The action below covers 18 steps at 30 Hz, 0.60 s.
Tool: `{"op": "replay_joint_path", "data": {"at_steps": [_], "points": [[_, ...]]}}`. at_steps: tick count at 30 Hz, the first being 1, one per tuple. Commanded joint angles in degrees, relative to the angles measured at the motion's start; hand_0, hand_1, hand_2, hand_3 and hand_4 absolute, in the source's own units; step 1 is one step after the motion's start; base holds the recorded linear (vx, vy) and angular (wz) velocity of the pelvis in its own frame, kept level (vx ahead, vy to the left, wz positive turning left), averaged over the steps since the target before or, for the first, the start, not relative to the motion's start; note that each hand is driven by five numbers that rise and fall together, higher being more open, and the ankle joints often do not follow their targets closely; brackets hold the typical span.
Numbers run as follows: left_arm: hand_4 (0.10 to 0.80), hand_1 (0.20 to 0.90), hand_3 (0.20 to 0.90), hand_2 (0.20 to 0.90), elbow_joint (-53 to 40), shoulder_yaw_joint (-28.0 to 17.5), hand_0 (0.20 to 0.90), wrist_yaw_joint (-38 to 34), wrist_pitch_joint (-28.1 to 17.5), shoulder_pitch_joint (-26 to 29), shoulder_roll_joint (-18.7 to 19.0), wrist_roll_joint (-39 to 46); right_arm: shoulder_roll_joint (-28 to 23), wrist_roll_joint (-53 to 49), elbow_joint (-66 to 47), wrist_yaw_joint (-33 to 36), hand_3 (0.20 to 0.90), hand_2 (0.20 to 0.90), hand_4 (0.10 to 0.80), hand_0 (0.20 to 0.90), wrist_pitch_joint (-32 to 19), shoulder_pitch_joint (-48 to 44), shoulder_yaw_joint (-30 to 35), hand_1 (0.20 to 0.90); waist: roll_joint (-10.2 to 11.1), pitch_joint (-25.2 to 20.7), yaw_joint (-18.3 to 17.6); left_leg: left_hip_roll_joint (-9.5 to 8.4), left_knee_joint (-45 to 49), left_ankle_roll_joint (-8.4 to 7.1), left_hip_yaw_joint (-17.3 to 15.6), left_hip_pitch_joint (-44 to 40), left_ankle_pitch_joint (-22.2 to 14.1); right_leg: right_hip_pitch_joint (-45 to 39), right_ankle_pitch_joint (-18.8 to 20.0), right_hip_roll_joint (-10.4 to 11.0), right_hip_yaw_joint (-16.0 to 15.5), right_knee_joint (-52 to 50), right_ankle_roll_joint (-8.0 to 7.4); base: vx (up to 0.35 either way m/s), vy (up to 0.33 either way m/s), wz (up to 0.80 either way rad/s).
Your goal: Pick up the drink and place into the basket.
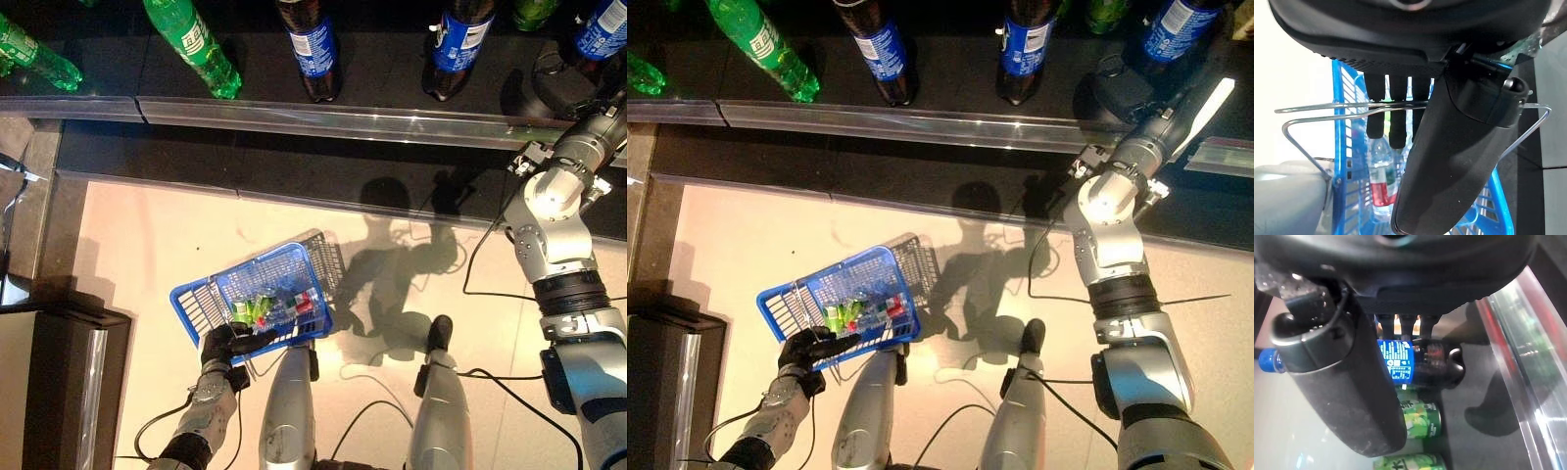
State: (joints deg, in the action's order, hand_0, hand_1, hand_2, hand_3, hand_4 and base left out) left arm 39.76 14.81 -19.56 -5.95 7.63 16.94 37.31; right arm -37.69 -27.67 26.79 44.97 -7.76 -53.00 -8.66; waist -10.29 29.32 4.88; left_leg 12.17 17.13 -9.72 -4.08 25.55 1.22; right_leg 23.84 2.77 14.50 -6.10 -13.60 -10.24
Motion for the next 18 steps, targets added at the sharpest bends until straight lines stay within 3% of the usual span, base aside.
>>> {"op": "replay_joint_path", "data": {"at_steps": [1, 8, 9, 11, 18], "points": [[0.1, 0.3, 0.2, 0.3, -3.6, 1.9, 0.3, -1.2, -0.7, -6.1, 4.2, 0.5, -7.8, 2.7, -3.2, -1.1, 0.9, 0.9, 0.8, 0.9, -3.3, -11.0, -1.9, 0.9, 2.2, 0.5, 0.8, -1.06, 4.2, 1.27, 3.7, 5.0, 11.1, -3.8, -0.5, -2.3, -2.9, 1.0, 7.07, 0.0, 0.0, 0.0], [0.1, 0.3, 0.2, 0.3, -3.7, 2.1, 0.3, -1.2, -0.3, -6.0, 4.8, 1.1, -9.6, 2.6, -0.8, -2.5, 0.9, 0.9, 0.8, 0.9, -2.6, -13.2, -3.1, 0.9, 2.2, 0.5, 0.9, -1.23, 3.8, 1.23, 3.6, 4.5, 11.0, -4.0, -0.5, -2.2, -3.1, 1.0, 6.97, 0.0, 0.0, 0.0], [0.1, 0.3, 0.2, 0.3, -3.7, 2.0, 0.3, -0.7, -0.4, -6.0, 5.3, 1.3, -11.6, 1.8, 1.5, -5.5, 0.494, 0.552, 0.394, 0.552, -1.0, -15.4, -5.2, 0.552, 2.3, 0.5, 1.0, -1.38, 3.2, 1.33, 3.5, 3.8, 10.9, -4.2, -0.5, -2.1, -3.3, 1.1, 6.92, 0.0, 0.0, 0.0], [0.1, 0.3, 0.2, 0.3, -3.8, 1.9, 0.3, -0.3, -0.7, -6.0, 5.5, 1.5, -12.4, 1.7, 2.6, -6.9, 0.2, 0.3, 0.1, 0.3, -1.0, -16.3, -6.2, 0.3, 2.5, 0.5, 1.0, -1.35, 2.8, 1.49, 3.4, 3.8, 11.0, -3.8, -0.2, -2.0, -3.5, 1.0, 6.98, -0.016, 0.006, 0.0], [0.1, 0.3, 0.2, 0.3, -4.4, 2.3, 0.3, -0.2, -0.8, -5.8, 5.7, 1.5, -12.2, 1.0, 2.1, -6.6, 0.2, 0.3, 0.1, 0.3, -1.6, -15.5, -5.7, 0.3, 2.8, 0.5, 1.0, -1.32, 2.5, 1.7, 3.0, 3.1, 9.8, -3.7, -0.6, -1.7, -3.8, 0.5, 6.9, 0.0, 0.0, 0.0]]}}
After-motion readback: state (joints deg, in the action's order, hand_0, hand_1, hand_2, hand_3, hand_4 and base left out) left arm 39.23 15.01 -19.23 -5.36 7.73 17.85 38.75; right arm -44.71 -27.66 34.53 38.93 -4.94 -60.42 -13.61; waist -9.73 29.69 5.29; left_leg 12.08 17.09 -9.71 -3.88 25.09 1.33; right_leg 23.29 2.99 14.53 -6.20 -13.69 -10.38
